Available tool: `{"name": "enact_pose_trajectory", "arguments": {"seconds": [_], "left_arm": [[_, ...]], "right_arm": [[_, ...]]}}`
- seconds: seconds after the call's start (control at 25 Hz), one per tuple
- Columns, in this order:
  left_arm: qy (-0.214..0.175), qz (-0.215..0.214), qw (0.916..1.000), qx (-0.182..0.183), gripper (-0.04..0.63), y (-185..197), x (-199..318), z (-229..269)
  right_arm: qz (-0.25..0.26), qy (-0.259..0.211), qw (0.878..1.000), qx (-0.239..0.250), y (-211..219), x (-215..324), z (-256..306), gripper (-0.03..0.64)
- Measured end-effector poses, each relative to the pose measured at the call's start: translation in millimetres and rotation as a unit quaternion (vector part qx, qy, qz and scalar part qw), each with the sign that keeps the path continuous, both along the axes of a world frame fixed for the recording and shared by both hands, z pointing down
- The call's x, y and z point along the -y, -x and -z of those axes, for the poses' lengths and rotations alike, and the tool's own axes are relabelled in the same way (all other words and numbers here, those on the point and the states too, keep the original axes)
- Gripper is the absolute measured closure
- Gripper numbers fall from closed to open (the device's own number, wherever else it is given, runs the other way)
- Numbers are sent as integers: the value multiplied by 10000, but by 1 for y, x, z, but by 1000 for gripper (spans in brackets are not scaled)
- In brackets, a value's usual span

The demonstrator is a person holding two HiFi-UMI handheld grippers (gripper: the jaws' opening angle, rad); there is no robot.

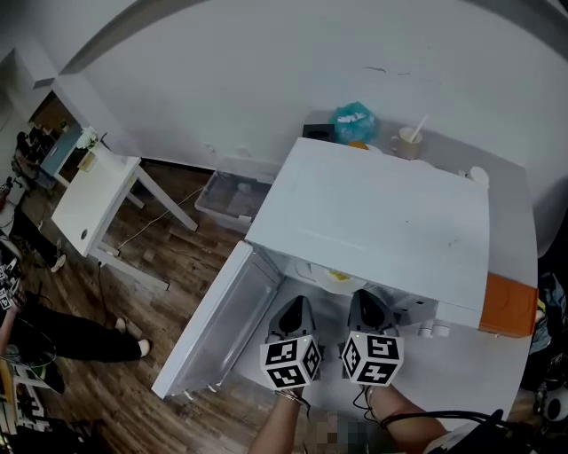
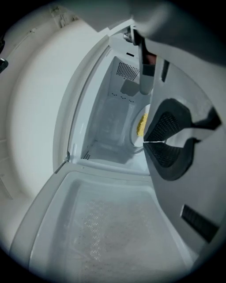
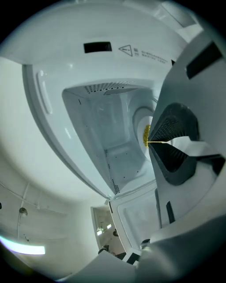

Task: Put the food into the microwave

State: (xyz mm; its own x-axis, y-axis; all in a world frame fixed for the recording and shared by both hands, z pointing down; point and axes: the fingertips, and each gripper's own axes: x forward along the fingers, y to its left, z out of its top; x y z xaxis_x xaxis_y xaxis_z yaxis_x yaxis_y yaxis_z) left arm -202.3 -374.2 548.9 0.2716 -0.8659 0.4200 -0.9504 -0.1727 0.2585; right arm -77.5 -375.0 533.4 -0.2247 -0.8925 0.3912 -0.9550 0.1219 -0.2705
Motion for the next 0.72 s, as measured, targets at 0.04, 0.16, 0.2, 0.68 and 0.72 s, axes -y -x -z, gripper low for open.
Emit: {"name": "enact_pose_trajectory", "arguments": {"seconds": [0.04, 0.16, 0.2, 0.68, 0.72], "left_arm": [[-13, 18, 10000, -12, 589, 0, -5, 2], [-60, 54, 10000, -44, 591, 2, -20, 9], [-72, 57, 9999, -48, 591, 2, -24, 12], [-91, 56, 9999, 91, 591, -4, -85, 22], [-70, 30, 9999, 110, 591, -6, -92, 22]], "right_arm": [[50, -5, 10000, -11, 1, -5, 2, 594], [183, -15, 9998, -36, 5, -19, 7, 595], [217, -14, 9998, -38, 6, -23, 9, 595], [635, -163, 9976, -202, 4, -82, 26, 595], [703, -173, 9970, -278, 3, -89, 27, 595]]}}
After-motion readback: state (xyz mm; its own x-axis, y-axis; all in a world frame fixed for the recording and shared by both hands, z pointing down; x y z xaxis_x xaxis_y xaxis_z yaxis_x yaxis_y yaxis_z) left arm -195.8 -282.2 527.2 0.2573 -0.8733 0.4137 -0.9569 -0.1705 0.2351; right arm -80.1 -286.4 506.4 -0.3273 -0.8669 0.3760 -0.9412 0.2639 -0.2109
